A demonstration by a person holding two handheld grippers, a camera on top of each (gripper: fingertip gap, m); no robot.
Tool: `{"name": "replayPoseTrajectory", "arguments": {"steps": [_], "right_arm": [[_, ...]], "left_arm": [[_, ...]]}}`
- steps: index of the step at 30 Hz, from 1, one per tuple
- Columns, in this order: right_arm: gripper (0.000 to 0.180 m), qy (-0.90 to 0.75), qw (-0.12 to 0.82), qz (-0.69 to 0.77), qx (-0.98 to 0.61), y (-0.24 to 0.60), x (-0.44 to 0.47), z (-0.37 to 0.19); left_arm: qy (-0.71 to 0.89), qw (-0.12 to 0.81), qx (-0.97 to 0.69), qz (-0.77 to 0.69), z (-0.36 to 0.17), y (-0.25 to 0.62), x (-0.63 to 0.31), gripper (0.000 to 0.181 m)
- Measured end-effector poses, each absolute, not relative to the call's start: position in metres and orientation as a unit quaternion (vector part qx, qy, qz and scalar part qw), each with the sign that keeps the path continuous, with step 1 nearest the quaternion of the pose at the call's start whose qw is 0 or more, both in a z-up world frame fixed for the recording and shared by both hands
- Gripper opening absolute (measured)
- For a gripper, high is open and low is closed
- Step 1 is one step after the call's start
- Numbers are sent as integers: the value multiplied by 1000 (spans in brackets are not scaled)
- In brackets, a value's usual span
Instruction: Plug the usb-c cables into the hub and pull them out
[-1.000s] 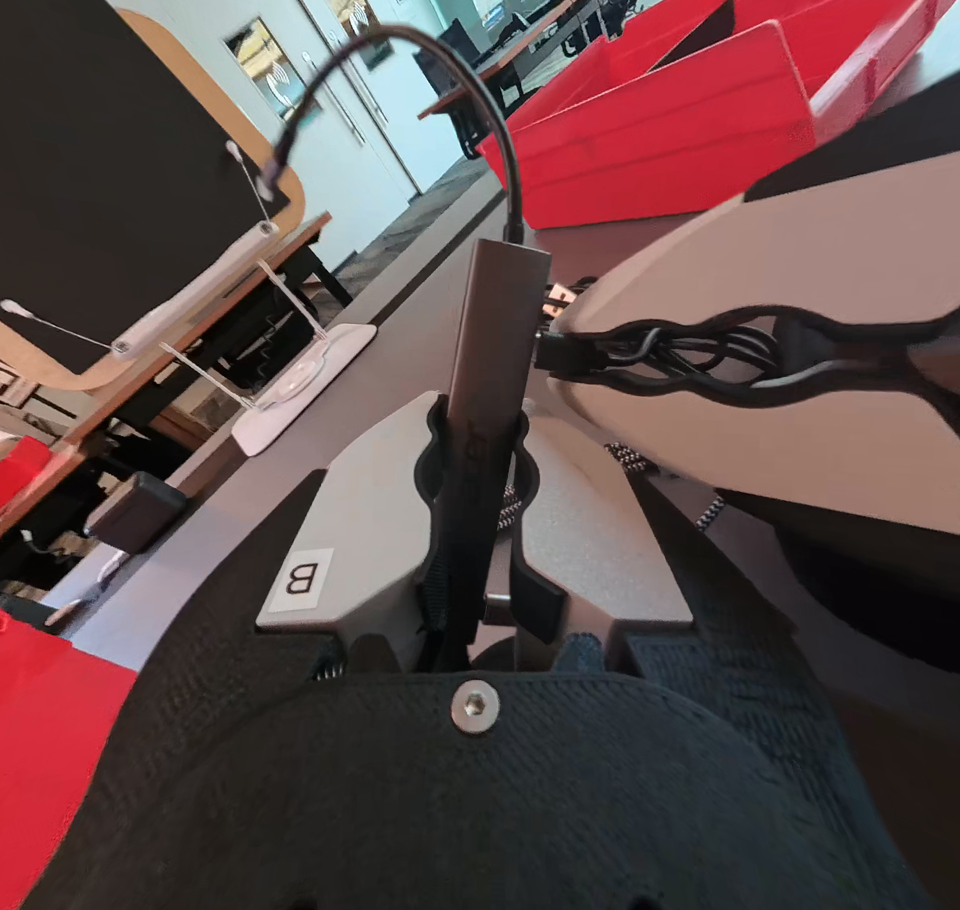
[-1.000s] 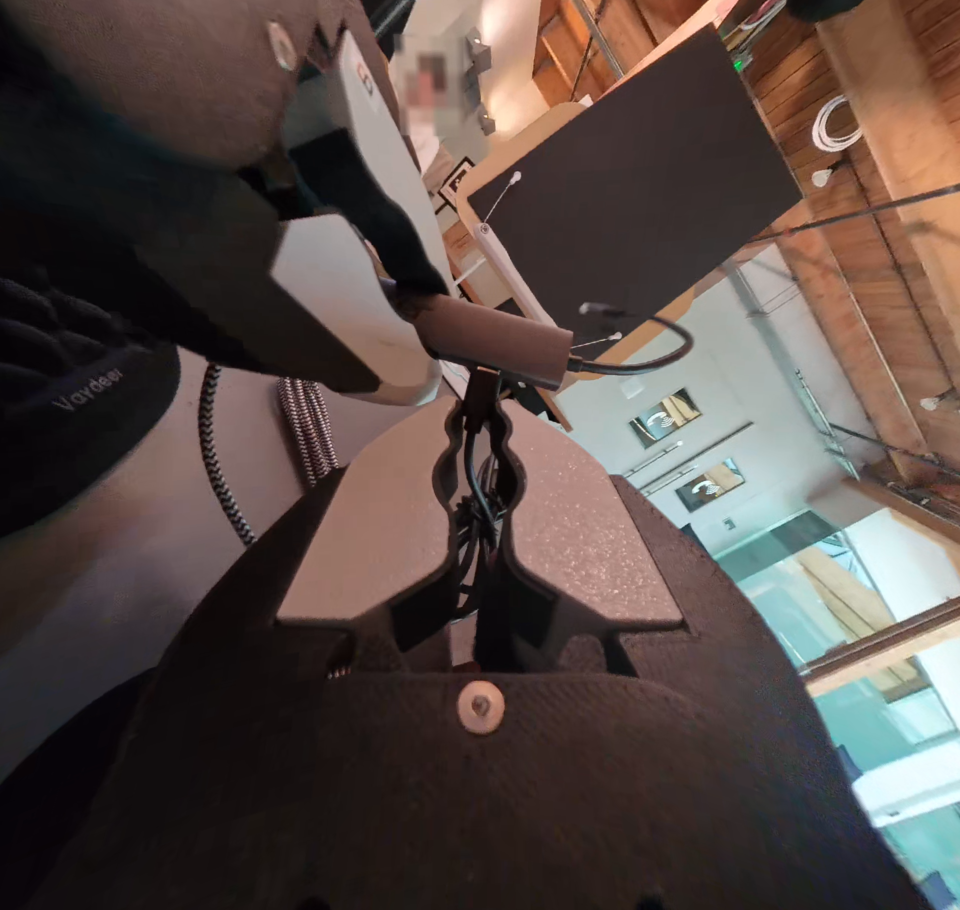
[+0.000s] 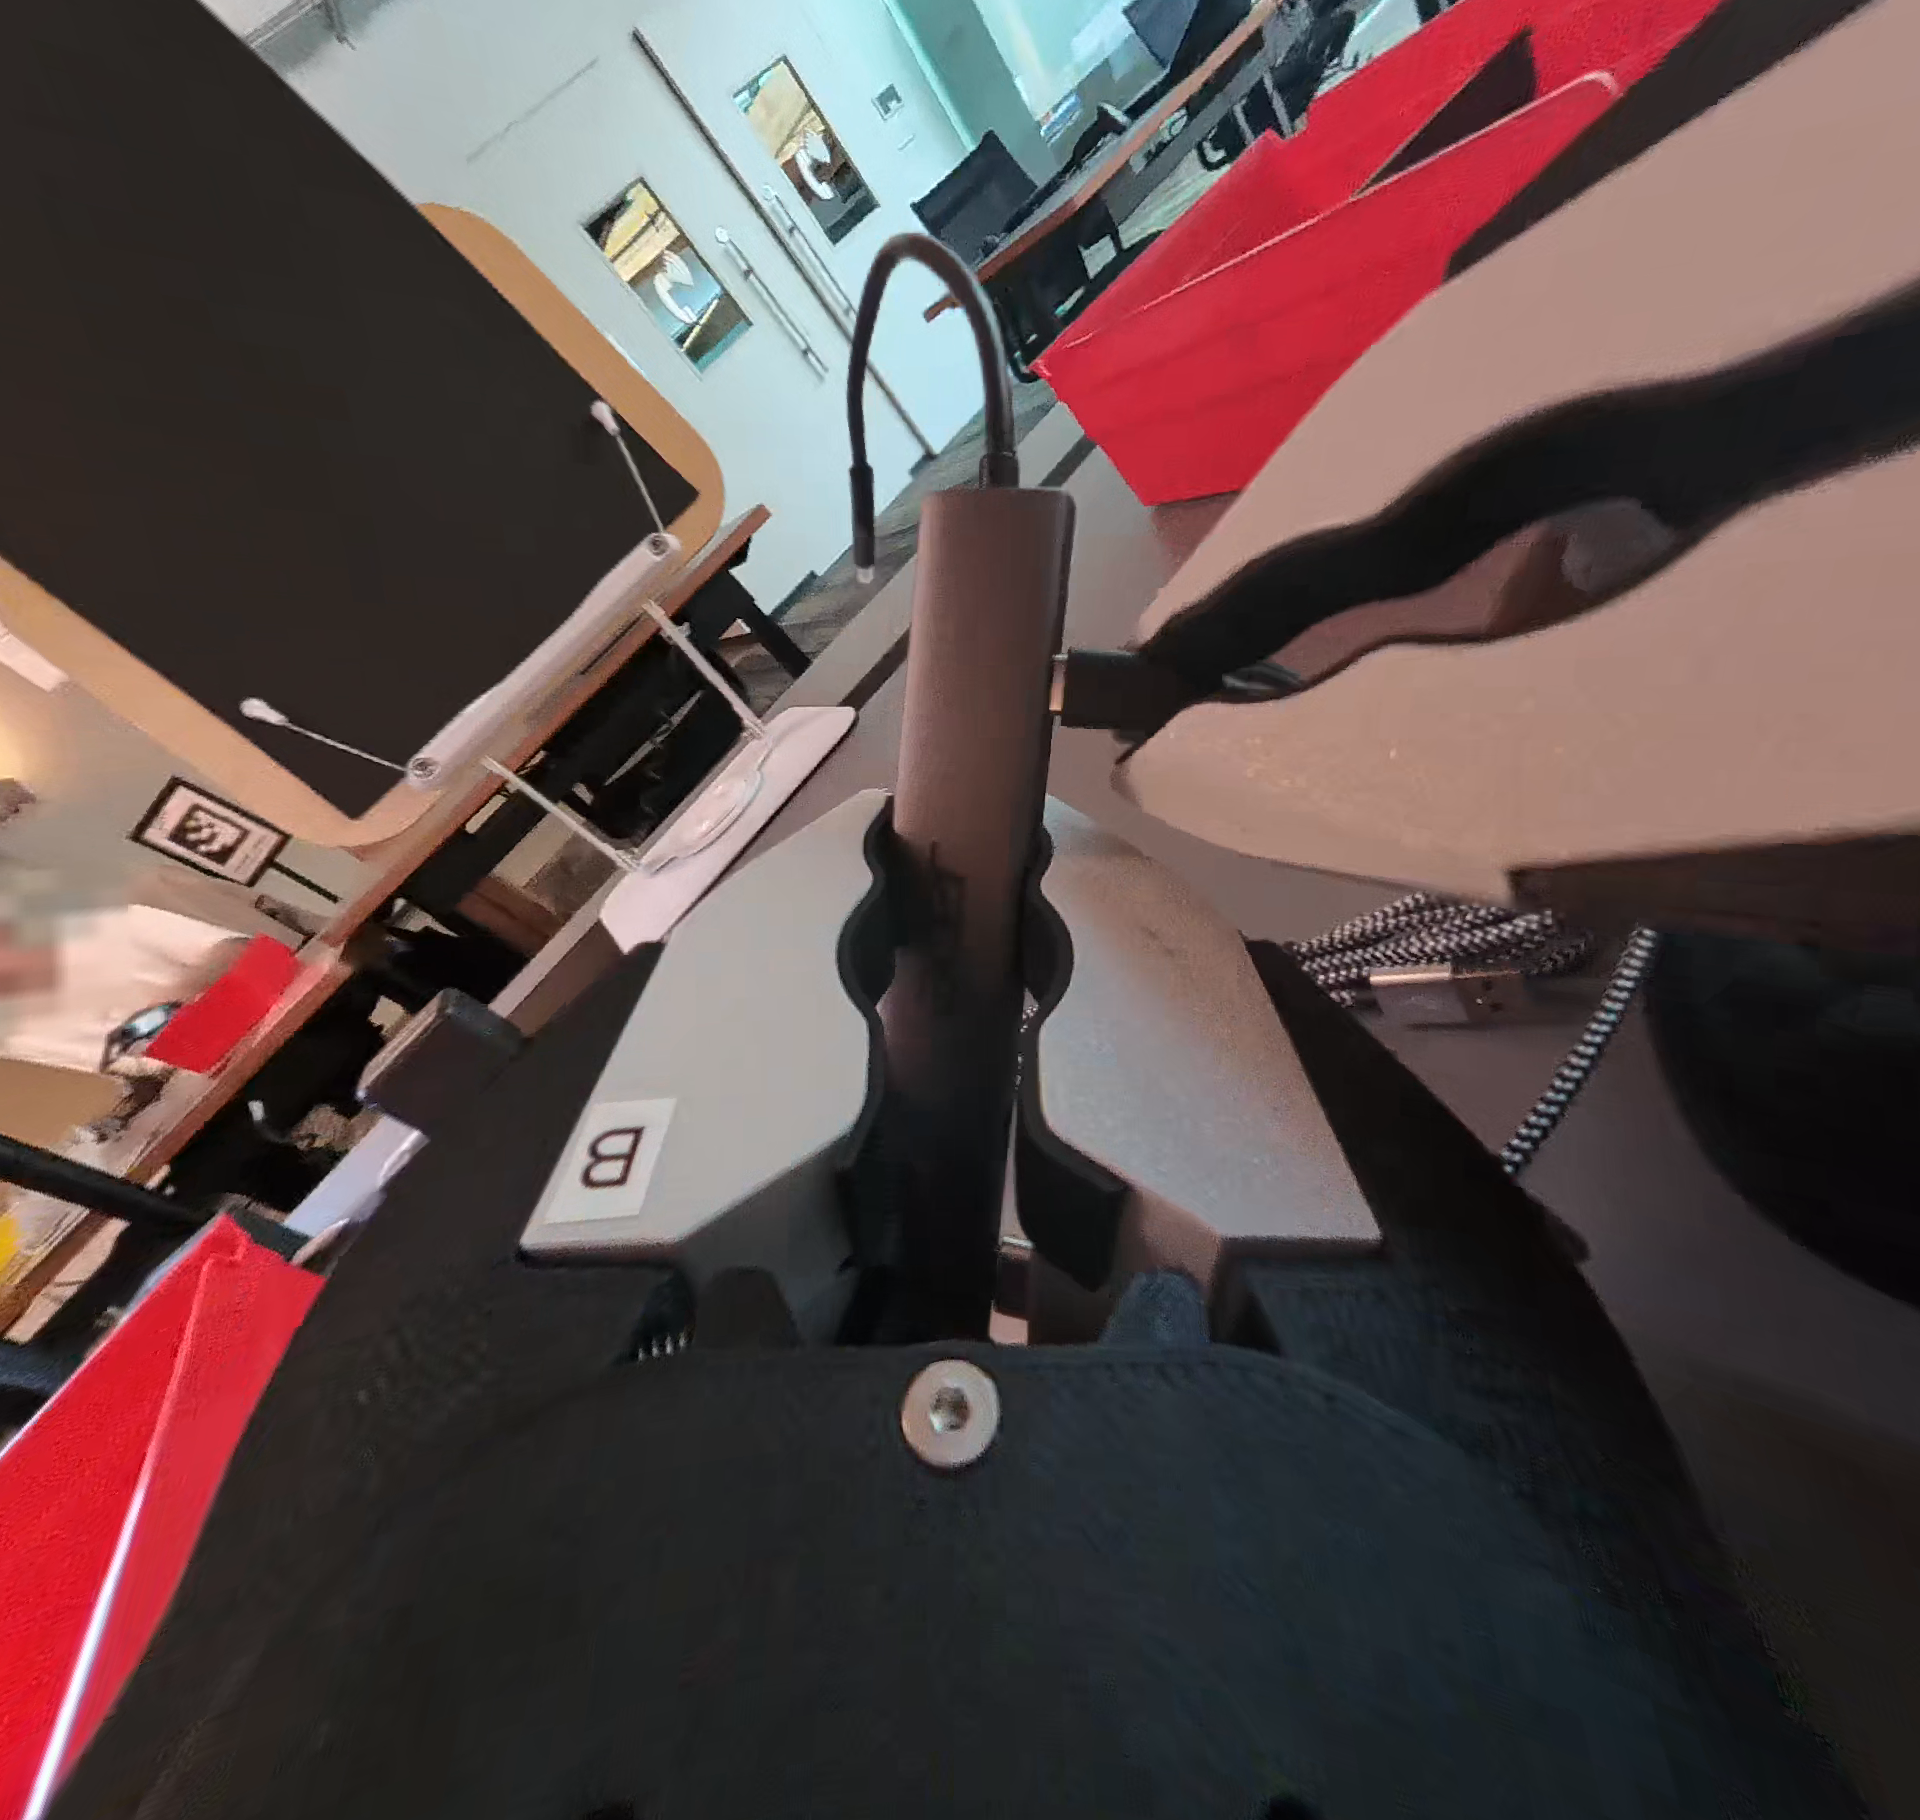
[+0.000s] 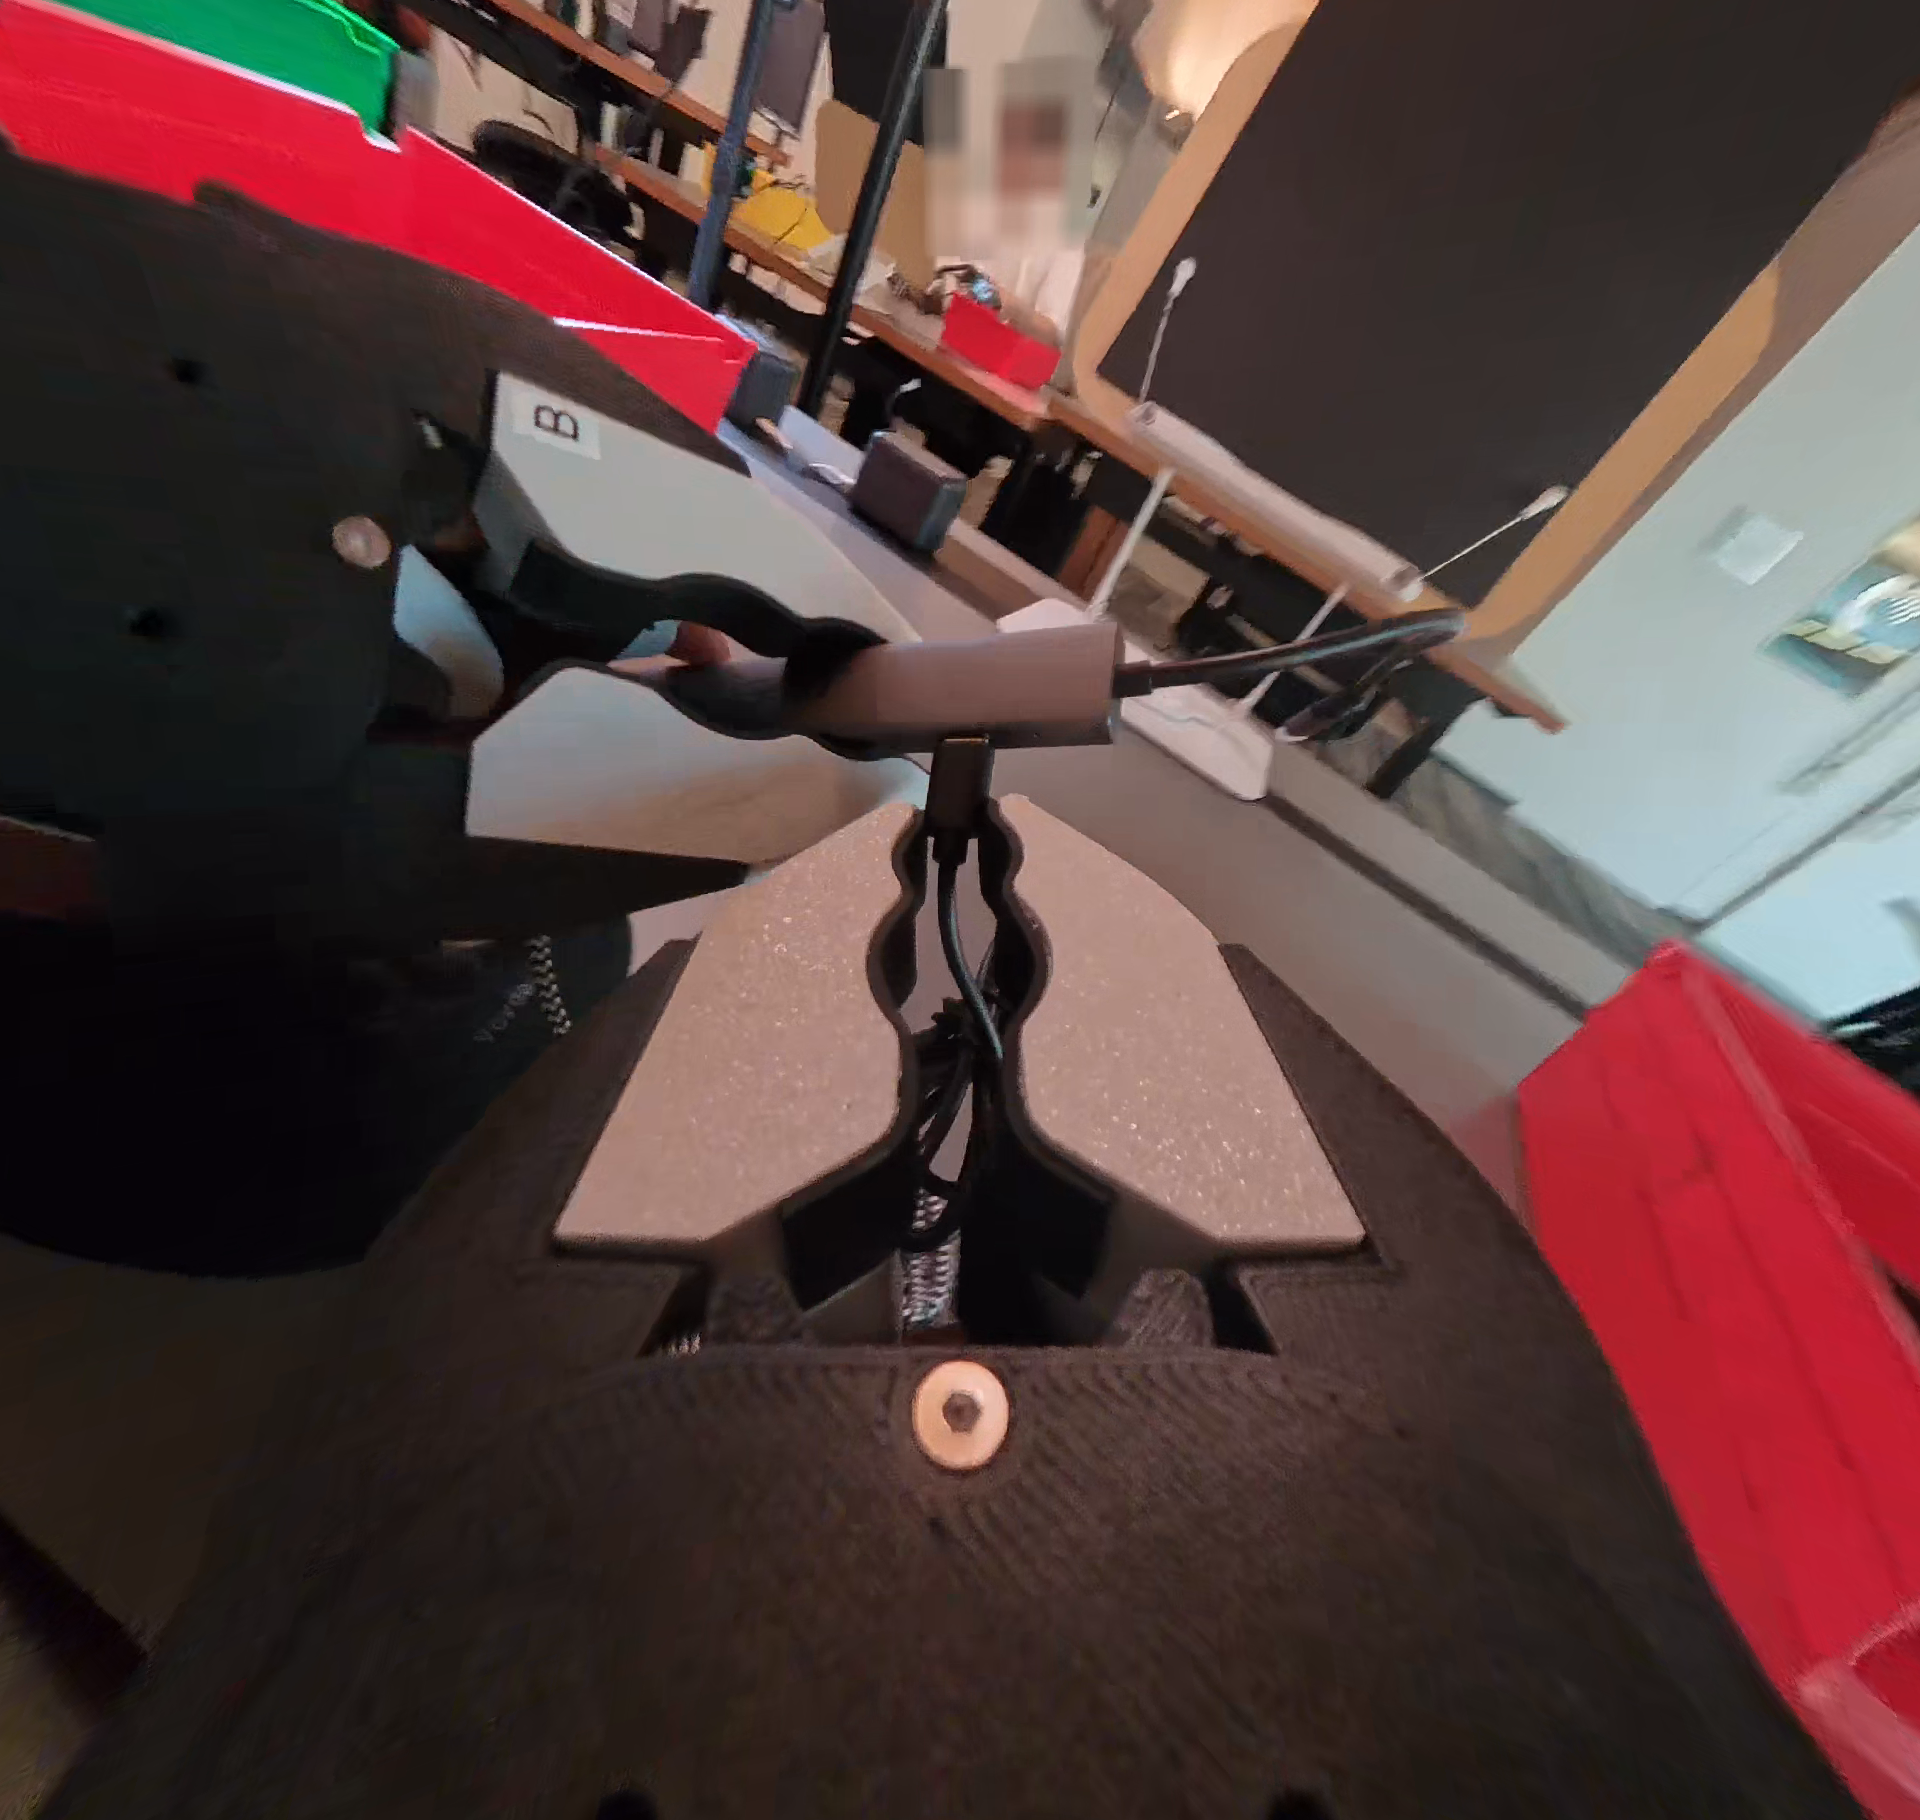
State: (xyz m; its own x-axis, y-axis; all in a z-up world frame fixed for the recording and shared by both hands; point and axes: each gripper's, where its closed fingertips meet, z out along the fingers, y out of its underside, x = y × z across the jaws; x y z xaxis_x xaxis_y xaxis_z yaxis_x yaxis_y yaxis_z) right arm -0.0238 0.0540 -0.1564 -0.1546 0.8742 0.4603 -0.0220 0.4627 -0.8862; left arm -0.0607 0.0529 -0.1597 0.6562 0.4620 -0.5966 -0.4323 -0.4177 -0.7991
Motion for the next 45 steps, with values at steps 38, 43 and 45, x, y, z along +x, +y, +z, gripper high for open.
{"name": "replayPoseTrajectory", "arguments": {"steps": [38, 43, 45], "right_arm": [[3, -504, 590, 564, -283, 136, 28, -39], [4, -385, 599, 633, -305, 206, 62, 16], [4, -368, 593, 637, -328, 235, 62, 24]], "left_arm": [[-111, 627, -712, 295, -136, 26, -79, 20], [-84, 619, -722, 297, -151, 33, -75, 20], [-84, 623, -720, 296, -151, 33, -75, 20]]}}
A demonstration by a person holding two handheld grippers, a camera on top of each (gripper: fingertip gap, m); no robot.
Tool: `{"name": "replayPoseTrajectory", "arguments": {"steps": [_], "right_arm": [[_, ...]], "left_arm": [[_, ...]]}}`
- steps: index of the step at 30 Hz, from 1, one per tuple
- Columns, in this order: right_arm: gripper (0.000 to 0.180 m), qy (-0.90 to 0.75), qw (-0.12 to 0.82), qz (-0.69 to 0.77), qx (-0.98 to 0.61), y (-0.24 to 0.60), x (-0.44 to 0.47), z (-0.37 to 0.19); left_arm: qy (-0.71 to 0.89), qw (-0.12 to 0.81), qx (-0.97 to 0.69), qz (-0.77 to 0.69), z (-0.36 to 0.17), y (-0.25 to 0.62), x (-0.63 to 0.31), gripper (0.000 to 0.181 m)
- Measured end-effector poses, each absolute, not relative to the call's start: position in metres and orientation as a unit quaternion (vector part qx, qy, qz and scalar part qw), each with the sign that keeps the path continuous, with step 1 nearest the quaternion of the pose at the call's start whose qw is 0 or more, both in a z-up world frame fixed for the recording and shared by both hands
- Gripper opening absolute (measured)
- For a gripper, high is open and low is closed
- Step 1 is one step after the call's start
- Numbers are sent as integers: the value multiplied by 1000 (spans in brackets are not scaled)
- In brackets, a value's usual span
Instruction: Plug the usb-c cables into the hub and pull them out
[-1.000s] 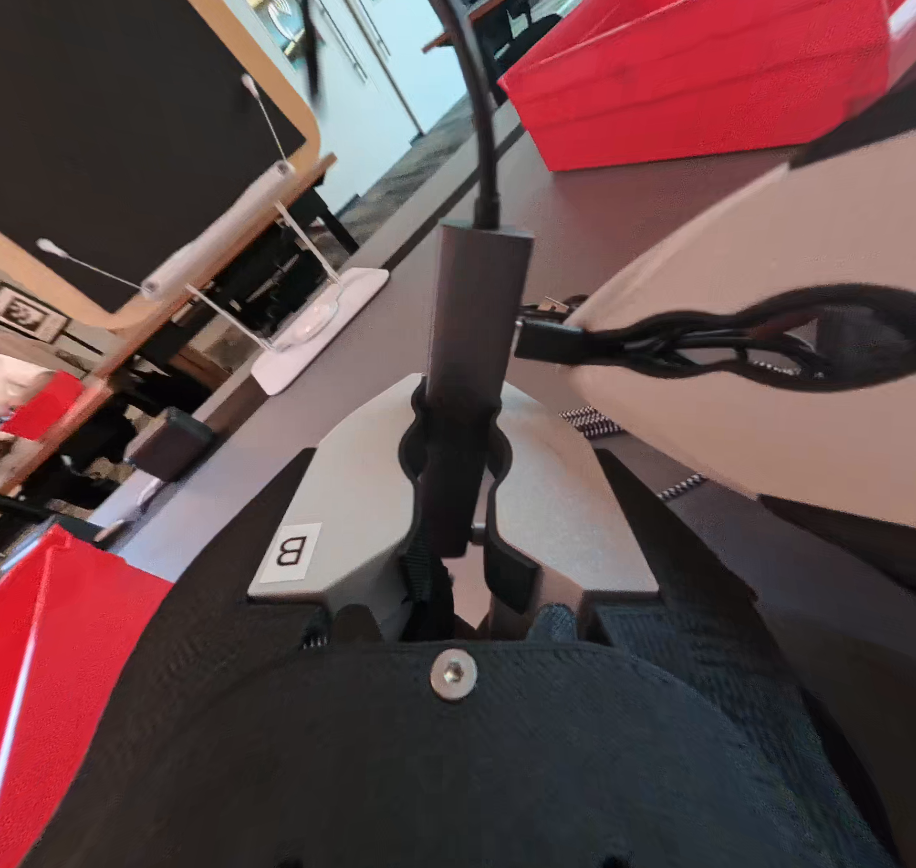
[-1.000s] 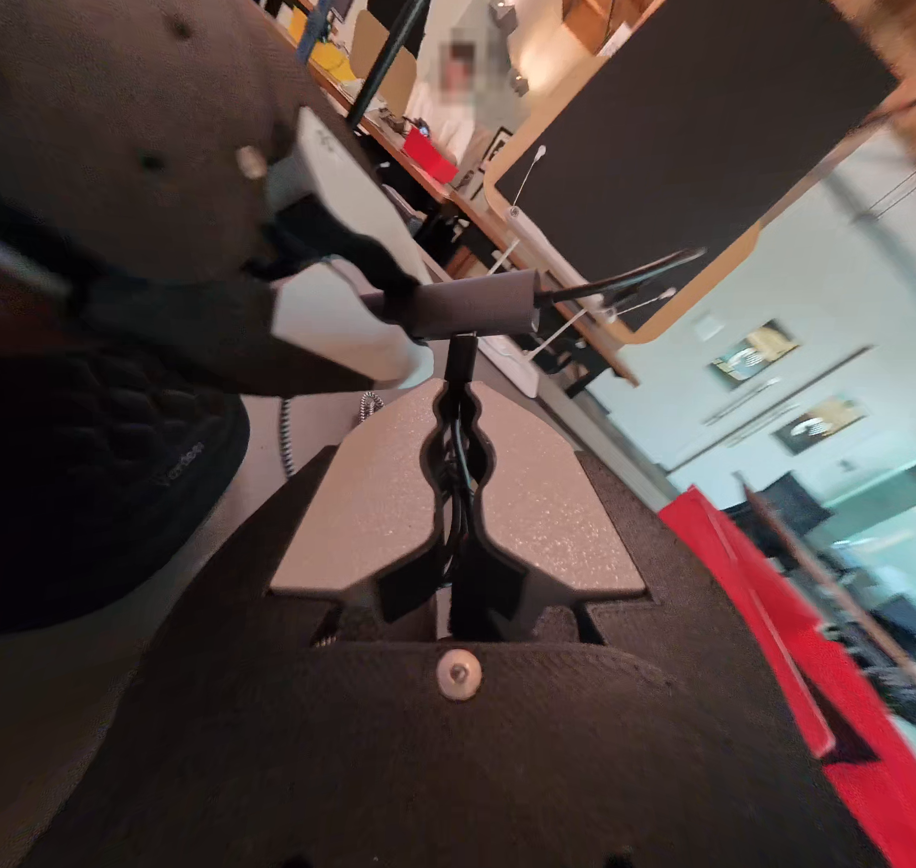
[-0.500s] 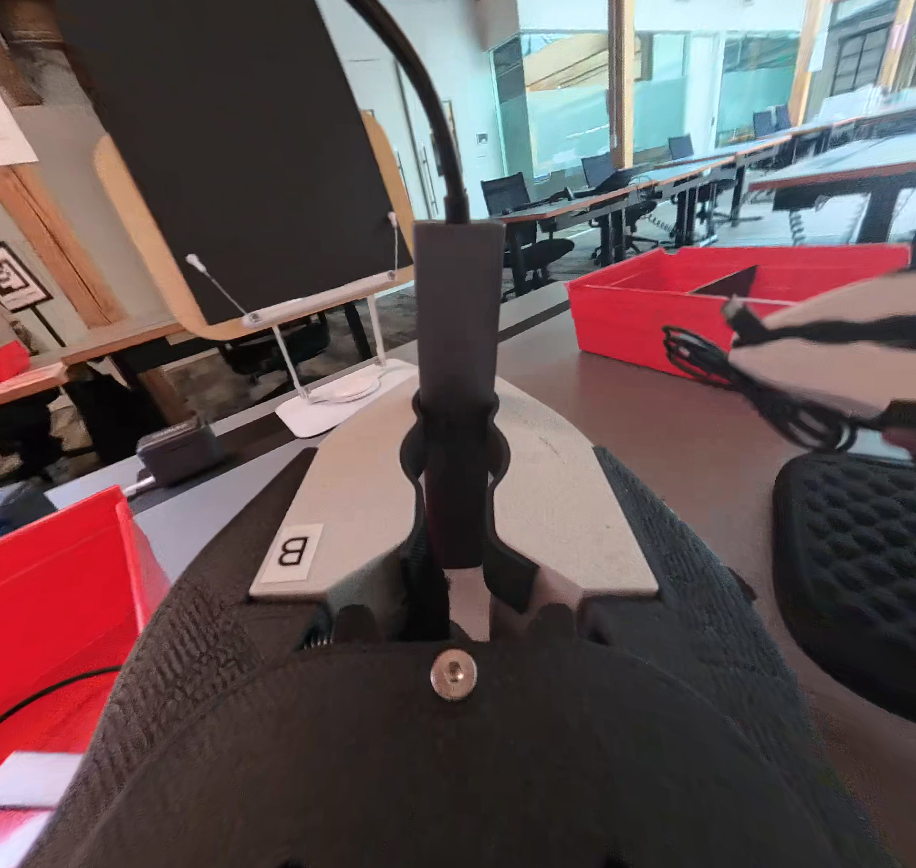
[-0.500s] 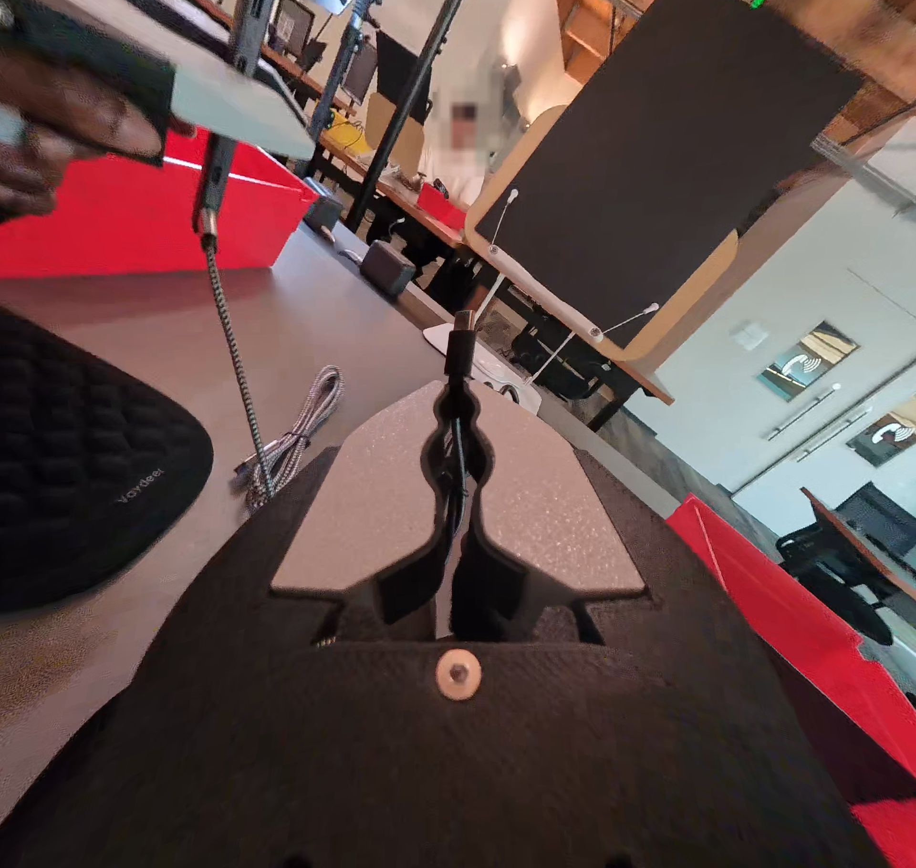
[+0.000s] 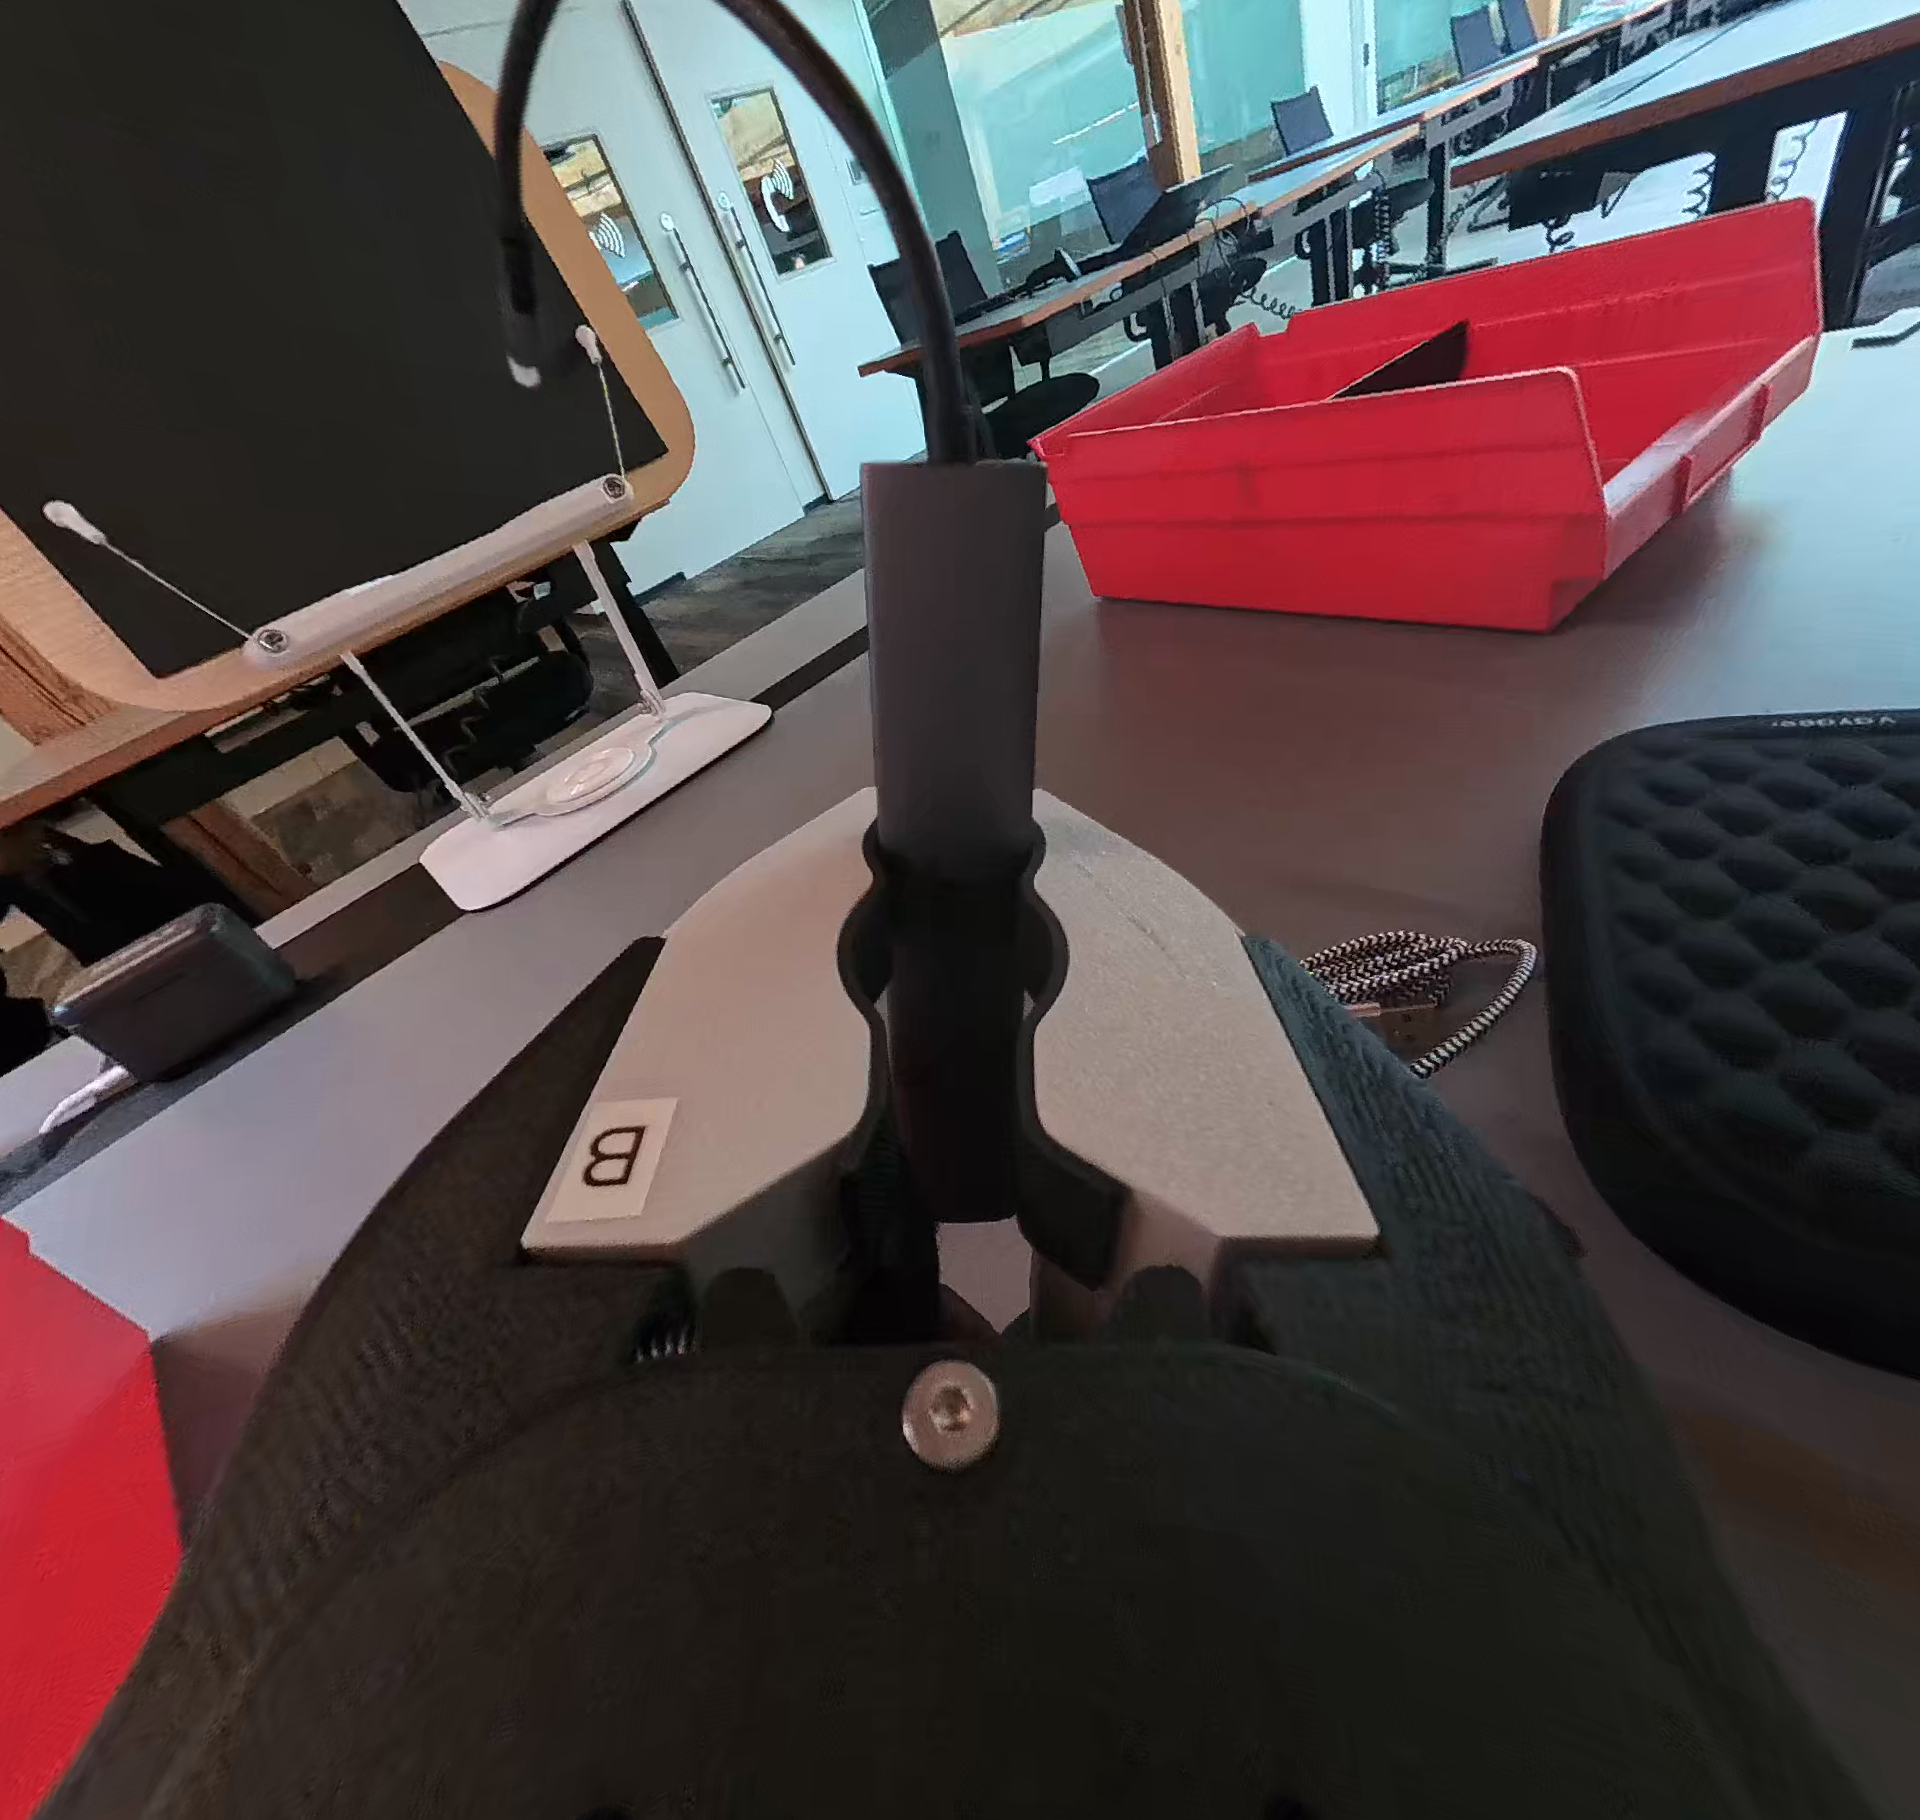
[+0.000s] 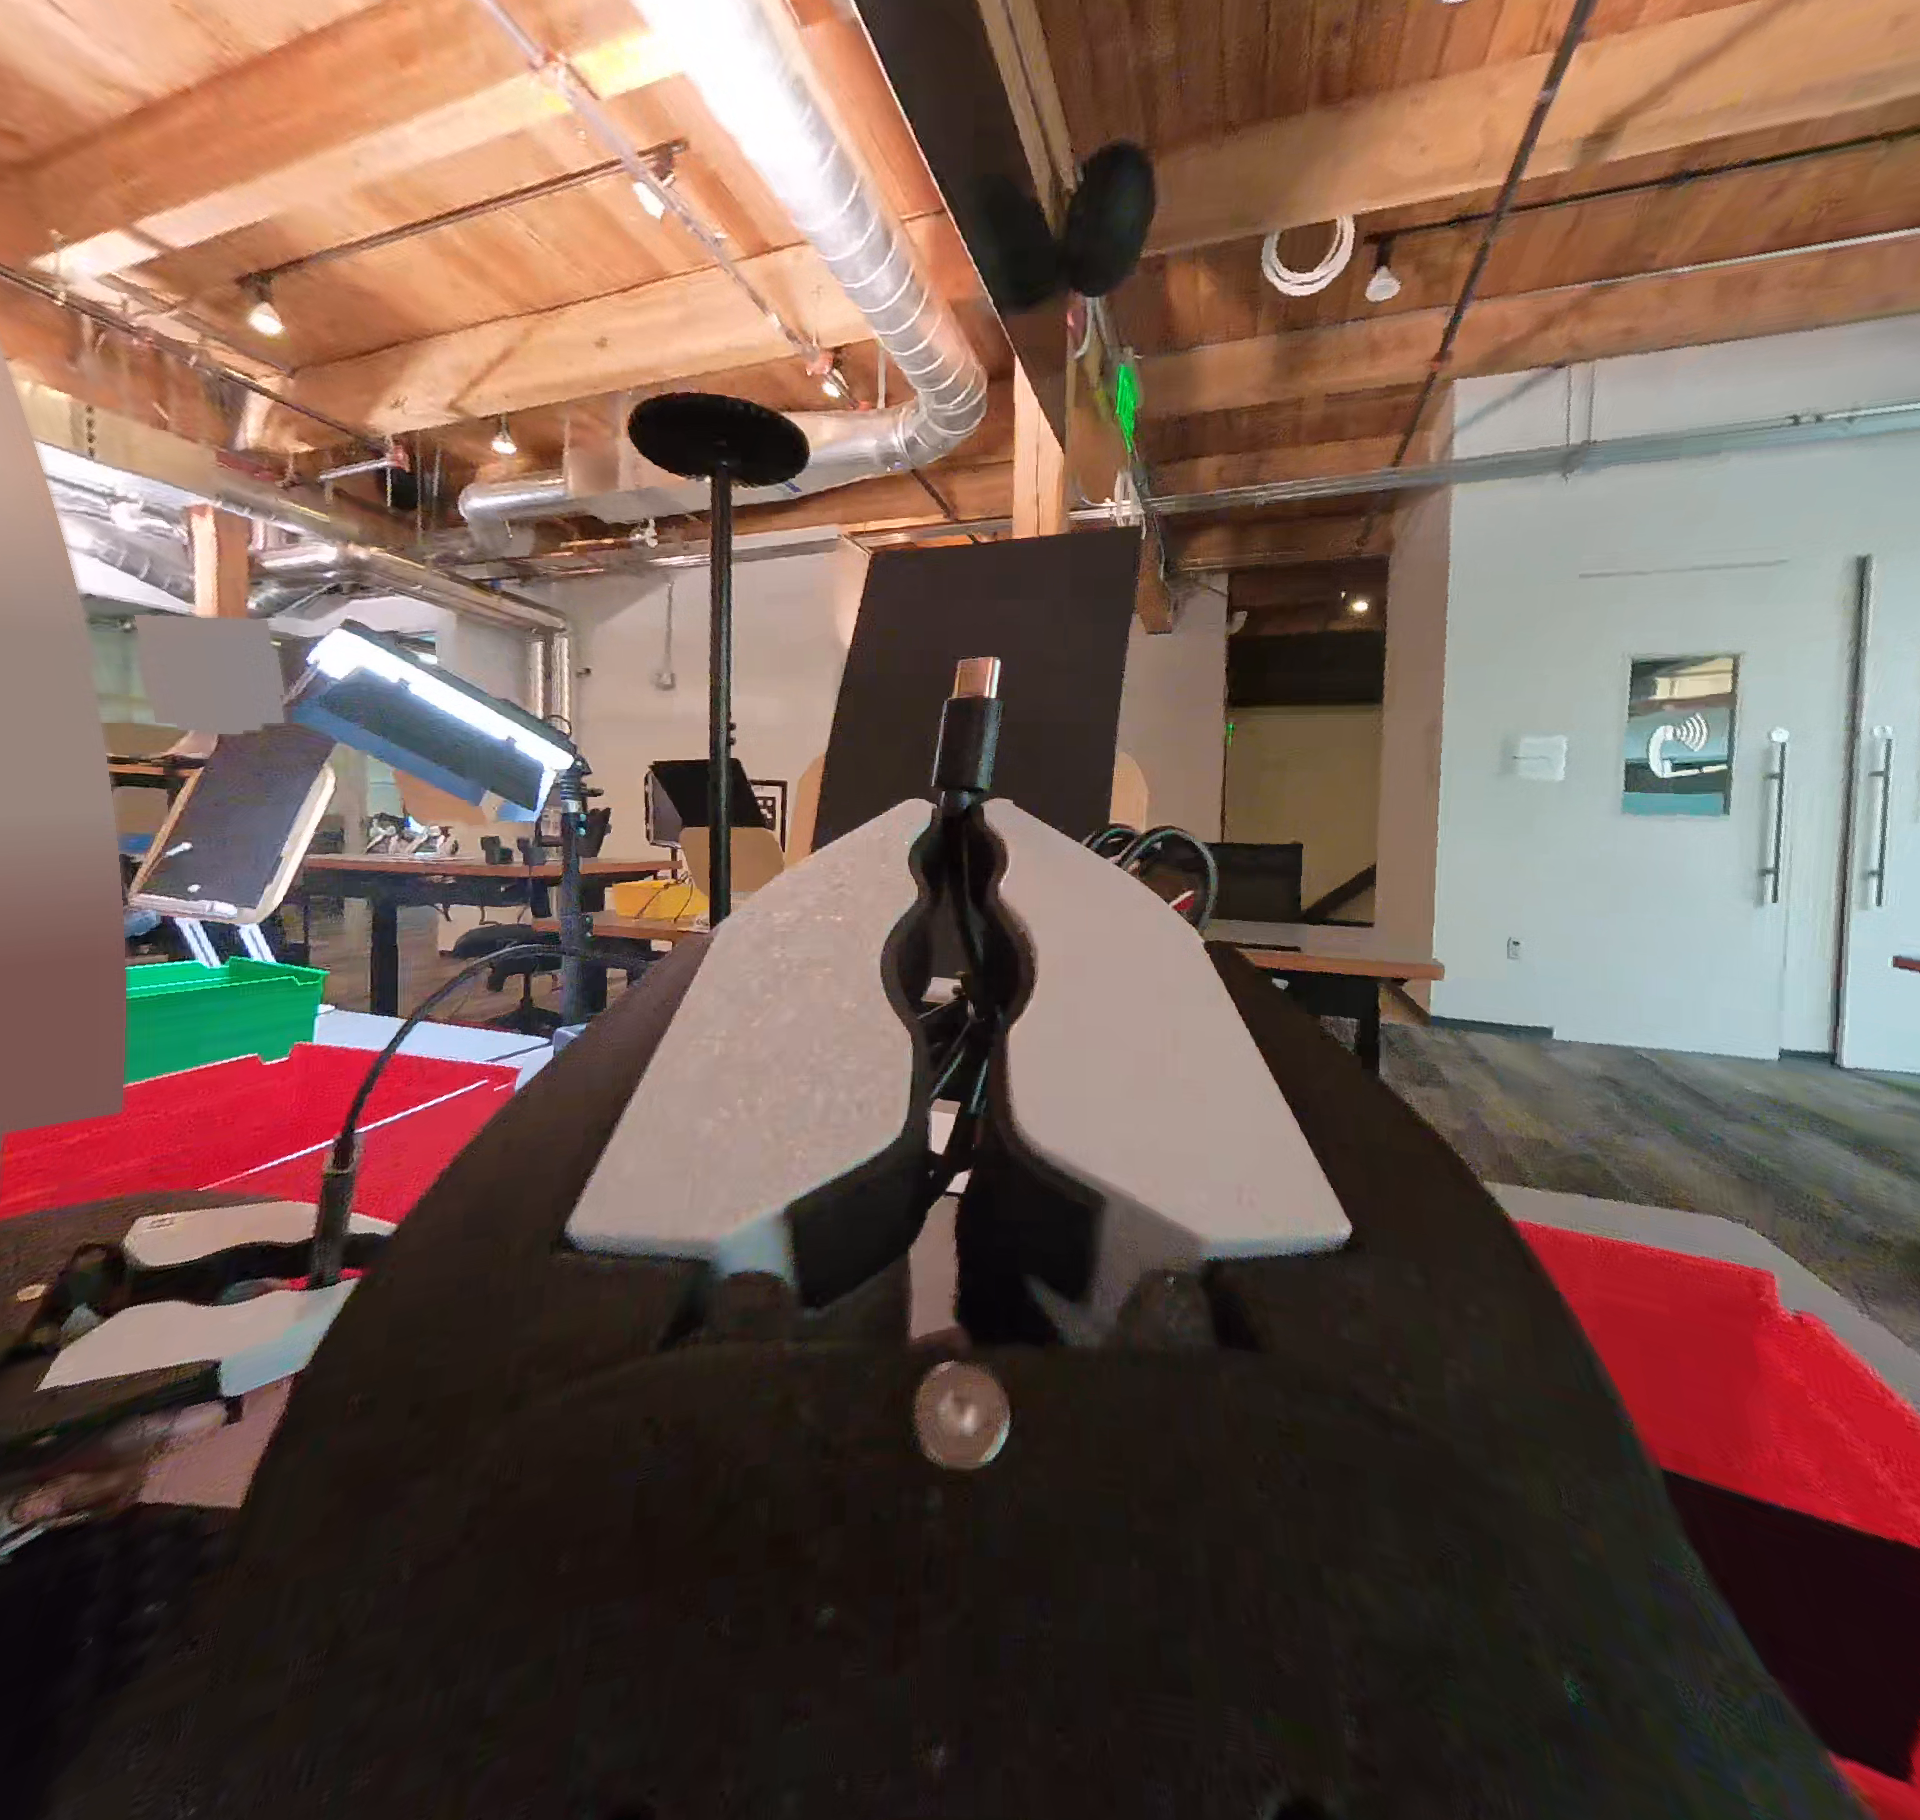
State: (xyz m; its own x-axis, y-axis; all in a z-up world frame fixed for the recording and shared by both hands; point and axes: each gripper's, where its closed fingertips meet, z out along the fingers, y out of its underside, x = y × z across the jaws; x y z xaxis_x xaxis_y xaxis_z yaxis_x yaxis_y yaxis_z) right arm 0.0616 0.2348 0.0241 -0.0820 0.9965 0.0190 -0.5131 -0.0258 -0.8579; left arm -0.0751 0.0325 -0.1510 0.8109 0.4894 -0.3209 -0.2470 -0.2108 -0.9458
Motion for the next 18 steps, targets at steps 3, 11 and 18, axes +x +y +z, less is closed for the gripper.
{"name": "replayPoseTrajectory", "arguments": {"steps": [3, 11, 18], "right_arm": [[3, -415, 587, 574, -392, 275, 34, -2], [4, -472, 517, 428, -572, 365, -22, -116], [5, -529, 472, 263, -654, 396, -20, -176]], "left_arm": [[-110, 644, -713, 254, -149, 32, -75, 20], [-164, 687, -691, 154, -147, 28, -80, 19], [-160, 703, -680, 132, -145, 27, -78, 20]]}}
